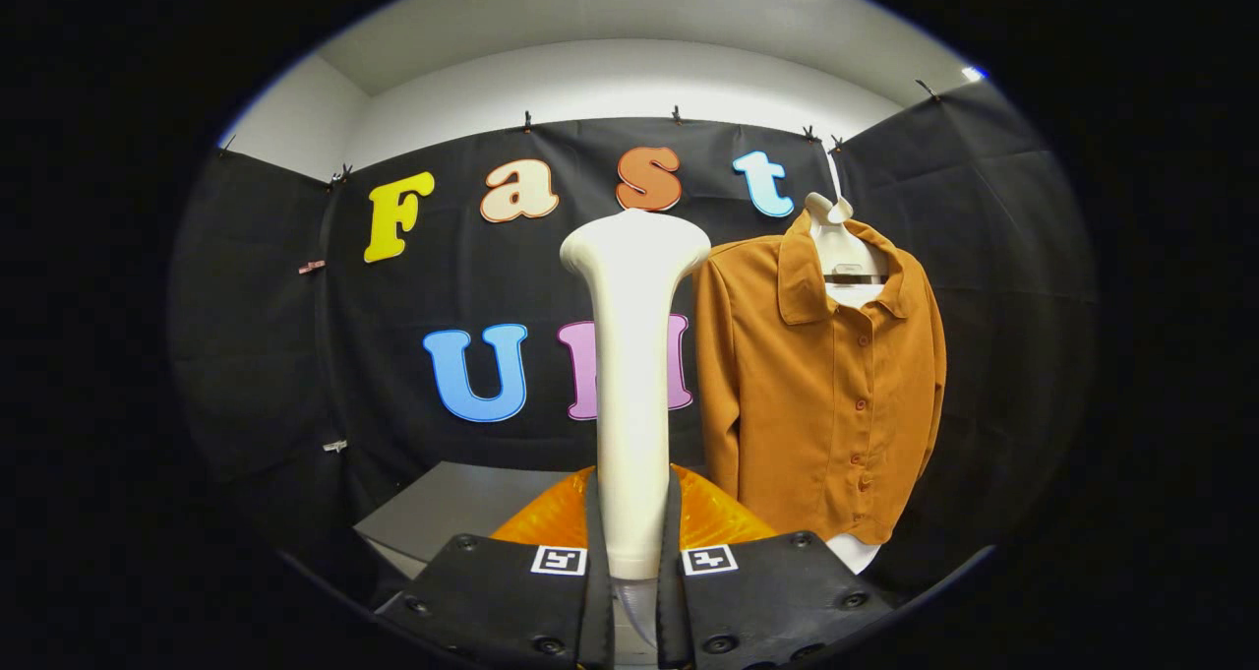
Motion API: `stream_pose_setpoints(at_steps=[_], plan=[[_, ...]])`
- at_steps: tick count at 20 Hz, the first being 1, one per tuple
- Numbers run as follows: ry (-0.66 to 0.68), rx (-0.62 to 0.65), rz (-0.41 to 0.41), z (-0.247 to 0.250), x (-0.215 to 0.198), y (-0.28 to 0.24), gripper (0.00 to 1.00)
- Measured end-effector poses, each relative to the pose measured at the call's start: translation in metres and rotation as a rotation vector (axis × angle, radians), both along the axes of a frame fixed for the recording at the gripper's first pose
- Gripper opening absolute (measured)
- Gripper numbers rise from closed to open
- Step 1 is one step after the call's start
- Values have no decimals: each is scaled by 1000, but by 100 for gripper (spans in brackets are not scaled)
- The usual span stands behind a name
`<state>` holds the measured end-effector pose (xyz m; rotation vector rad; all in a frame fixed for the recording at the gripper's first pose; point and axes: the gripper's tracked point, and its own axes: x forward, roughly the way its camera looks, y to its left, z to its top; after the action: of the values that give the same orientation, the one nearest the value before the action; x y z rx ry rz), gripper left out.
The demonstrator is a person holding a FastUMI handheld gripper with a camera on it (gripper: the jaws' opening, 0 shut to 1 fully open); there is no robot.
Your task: Iron the clothes twice with a garment steamer, once on the left side and once on the right side.
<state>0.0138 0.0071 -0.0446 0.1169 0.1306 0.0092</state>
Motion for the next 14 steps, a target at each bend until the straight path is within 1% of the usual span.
stream_pose_setpoints(at_steps=[14], plan=[[3,-6,-1,0,0,-4,20]])
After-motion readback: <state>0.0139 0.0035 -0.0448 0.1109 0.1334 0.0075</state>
